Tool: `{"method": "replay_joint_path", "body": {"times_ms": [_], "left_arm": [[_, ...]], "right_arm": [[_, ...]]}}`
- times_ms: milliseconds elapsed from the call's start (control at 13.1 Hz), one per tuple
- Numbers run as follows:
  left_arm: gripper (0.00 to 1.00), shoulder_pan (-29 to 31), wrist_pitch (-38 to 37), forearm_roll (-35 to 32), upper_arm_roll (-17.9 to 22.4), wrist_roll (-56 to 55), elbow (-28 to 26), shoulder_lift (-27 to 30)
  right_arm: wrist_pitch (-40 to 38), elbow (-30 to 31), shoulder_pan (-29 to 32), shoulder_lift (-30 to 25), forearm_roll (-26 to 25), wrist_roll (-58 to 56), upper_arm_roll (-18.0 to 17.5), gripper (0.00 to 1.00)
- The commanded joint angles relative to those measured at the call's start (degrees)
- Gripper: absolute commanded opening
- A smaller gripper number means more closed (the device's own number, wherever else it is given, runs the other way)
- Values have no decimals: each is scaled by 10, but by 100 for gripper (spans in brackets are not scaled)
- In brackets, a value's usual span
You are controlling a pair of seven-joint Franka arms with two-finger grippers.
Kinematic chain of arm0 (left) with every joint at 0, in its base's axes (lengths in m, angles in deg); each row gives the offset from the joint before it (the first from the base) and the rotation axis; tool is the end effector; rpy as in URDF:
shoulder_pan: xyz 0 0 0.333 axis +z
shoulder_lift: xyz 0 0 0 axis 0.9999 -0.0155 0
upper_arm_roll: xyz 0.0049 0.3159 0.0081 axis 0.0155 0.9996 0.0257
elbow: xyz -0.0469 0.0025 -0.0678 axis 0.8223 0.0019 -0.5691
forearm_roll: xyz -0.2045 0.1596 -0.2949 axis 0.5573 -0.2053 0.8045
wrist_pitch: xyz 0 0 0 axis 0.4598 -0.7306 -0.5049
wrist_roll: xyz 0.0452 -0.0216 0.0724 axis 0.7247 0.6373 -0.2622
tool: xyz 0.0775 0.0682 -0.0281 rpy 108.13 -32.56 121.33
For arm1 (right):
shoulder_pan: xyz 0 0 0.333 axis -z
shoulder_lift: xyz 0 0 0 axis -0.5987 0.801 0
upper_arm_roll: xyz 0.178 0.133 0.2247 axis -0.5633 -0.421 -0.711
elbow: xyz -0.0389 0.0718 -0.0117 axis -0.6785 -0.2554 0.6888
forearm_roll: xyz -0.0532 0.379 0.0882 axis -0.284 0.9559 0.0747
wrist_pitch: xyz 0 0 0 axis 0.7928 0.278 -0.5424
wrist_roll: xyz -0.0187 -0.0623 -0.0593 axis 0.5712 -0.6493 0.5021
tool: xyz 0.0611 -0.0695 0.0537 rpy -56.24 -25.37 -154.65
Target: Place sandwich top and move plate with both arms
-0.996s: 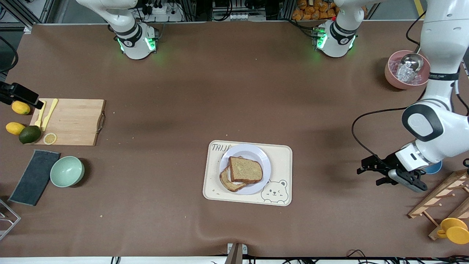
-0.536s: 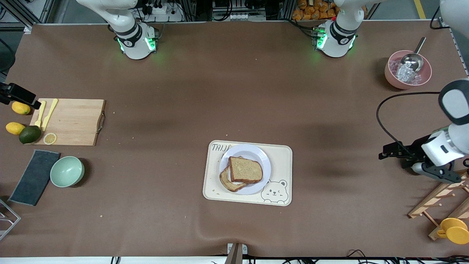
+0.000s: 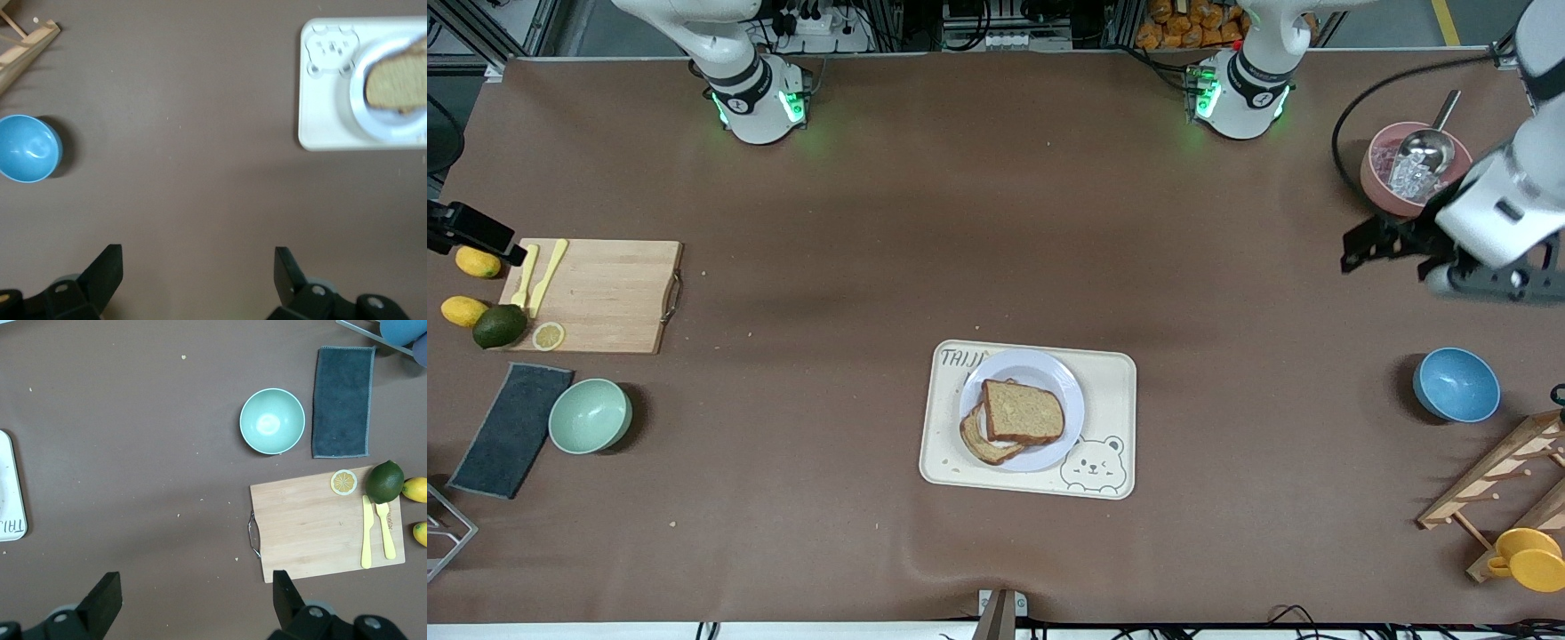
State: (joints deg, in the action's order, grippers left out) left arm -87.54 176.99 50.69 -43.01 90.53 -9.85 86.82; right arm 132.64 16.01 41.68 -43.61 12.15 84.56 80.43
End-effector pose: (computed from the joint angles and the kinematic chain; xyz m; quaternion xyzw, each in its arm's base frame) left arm 0.5599 -0.0691 0.6114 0.9962 -0.0835 -0.0083 0.0219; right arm 0.5582 -0.0654 0.6251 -0.9956 0.0930 -0.0086 0.0118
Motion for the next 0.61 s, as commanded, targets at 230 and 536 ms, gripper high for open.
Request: {"method": "replay_joint_path", "body": {"times_ms": [230, 536], "left_arm": [[100, -41, -12, -16, 7, -78, -18, 29], [100, -43, -13, -36, 7, -31, -17, 31]], "right_arm": [[13, -14, 6, 2, -6, -51, -8, 100], [19, -13, 5, 1, -6, -74, -8, 100]]}}
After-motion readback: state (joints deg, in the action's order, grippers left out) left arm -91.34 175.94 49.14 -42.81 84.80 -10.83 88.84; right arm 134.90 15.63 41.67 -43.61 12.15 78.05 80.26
